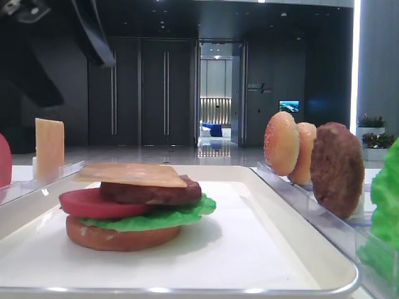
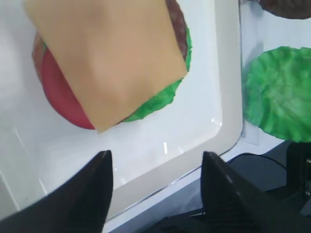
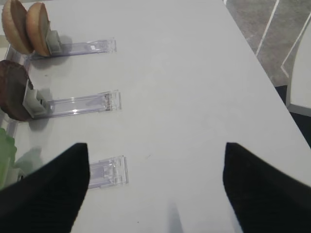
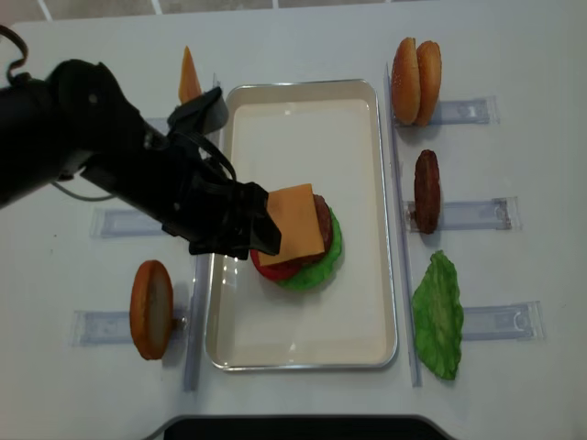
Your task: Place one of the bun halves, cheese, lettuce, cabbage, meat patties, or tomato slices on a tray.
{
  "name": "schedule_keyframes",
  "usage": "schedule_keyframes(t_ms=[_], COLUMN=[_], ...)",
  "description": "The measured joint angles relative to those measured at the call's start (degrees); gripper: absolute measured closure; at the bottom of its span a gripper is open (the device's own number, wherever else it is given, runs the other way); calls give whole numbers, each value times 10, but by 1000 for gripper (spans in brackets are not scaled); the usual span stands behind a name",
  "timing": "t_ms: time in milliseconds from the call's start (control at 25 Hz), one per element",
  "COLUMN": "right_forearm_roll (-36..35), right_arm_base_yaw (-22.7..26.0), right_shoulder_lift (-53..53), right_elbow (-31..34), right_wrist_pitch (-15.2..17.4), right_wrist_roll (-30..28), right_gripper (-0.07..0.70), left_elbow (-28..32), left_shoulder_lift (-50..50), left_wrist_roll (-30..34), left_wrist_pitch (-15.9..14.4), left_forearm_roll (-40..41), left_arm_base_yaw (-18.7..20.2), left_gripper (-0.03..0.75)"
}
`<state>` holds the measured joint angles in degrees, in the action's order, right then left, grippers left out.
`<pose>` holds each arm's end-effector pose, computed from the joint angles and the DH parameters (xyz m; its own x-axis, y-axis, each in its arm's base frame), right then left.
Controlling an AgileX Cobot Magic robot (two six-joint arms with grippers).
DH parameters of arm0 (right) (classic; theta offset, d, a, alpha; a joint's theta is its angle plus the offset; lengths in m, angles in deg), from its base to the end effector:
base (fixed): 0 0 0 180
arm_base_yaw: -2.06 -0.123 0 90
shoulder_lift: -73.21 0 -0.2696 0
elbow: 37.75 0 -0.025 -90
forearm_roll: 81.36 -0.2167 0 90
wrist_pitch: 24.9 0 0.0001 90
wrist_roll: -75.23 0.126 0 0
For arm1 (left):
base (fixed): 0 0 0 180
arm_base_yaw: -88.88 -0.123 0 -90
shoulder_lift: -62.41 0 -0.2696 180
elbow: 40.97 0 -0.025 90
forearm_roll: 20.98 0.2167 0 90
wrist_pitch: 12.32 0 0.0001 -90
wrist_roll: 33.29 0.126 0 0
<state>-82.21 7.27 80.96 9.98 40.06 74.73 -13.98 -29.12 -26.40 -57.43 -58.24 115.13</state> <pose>0.0059 0.0012 0.2388 -0.5047 0.0436 -0.8622 0.0780 0.9969 0.0047 0.2036 -0.1607 0.2061 -0.9696 0.1116 -0.2180 0.2106 0.8343 -0.5095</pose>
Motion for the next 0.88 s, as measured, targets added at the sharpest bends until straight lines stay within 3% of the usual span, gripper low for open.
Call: schedule_keyframes(t_ms=[120, 440, 680, 880], right_forearm_roll=[0, 0, 0, 0], right_arm_base_yaw=[0, 0, 0, 0], right_shoulder_lift=[0, 0, 0, 0], right_elbow=[0, 0, 0, 0], right_wrist_pitch=[0, 0, 0, 0], right_wrist_roll=[0, 0, 0, 0], right_gripper=[94, 94, 94, 94], left_elbow=[0, -37, -89, -97], left_shoulder_lift=[41, 59, 59, 59], left_wrist_roll=[-29, -174, -317, -349], left_wrist_pitch=[8, 1, -74, -121], left_forearm_roll=[20, 197, 407, 474], left_arm_base_yaw=[0, 0, 0, 0], left_gripper=[275, 273, 272, 251])
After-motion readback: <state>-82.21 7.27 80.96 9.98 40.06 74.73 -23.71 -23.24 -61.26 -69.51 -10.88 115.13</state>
